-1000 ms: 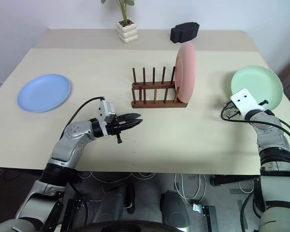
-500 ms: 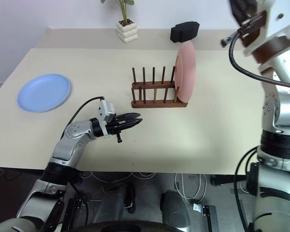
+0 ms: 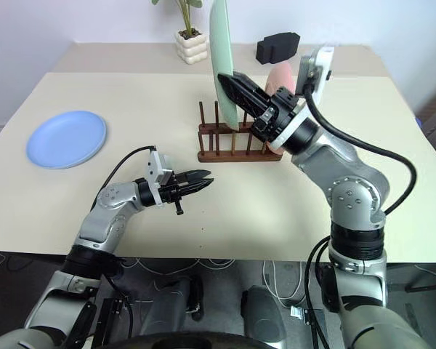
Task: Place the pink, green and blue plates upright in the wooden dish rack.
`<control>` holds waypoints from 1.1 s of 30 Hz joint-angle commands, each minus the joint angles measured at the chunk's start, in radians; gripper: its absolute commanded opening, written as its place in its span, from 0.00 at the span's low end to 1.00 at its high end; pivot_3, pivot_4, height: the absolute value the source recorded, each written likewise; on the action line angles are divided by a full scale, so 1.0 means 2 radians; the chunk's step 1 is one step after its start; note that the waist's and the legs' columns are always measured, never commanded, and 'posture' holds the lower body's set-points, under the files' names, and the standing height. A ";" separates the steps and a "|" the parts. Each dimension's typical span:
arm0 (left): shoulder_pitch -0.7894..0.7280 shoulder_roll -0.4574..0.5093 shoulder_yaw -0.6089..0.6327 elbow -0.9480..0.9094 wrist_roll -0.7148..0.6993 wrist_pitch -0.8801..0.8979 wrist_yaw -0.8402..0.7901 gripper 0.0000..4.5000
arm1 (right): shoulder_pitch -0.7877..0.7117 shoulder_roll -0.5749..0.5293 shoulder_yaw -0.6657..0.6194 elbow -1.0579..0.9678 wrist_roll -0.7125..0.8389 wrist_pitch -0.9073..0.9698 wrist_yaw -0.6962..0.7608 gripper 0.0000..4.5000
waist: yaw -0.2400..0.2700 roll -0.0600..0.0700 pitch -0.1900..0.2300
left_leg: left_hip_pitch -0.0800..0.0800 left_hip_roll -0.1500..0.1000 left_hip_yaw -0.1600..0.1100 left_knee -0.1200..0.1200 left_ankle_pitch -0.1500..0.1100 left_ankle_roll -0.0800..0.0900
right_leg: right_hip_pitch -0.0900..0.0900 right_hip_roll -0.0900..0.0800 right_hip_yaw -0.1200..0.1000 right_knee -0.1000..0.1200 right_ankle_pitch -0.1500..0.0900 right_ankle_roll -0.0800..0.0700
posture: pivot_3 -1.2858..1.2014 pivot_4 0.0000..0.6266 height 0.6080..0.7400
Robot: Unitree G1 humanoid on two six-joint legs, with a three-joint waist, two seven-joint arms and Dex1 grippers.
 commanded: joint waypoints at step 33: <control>0.000 0.003 0.016 -0.021 -0.006 -0.003 0.017 0.20 | -0.031 -0.047 0.008 0.014 -0.135 -0.056 0.044 0.87 | 0.000 0.000 0.000 | 0.000 0.000 0.000 0.000 0.000 0.000 | -0.001 0.000 0.000 0.000 0.000 0.000 | 0.52 0.24 0.94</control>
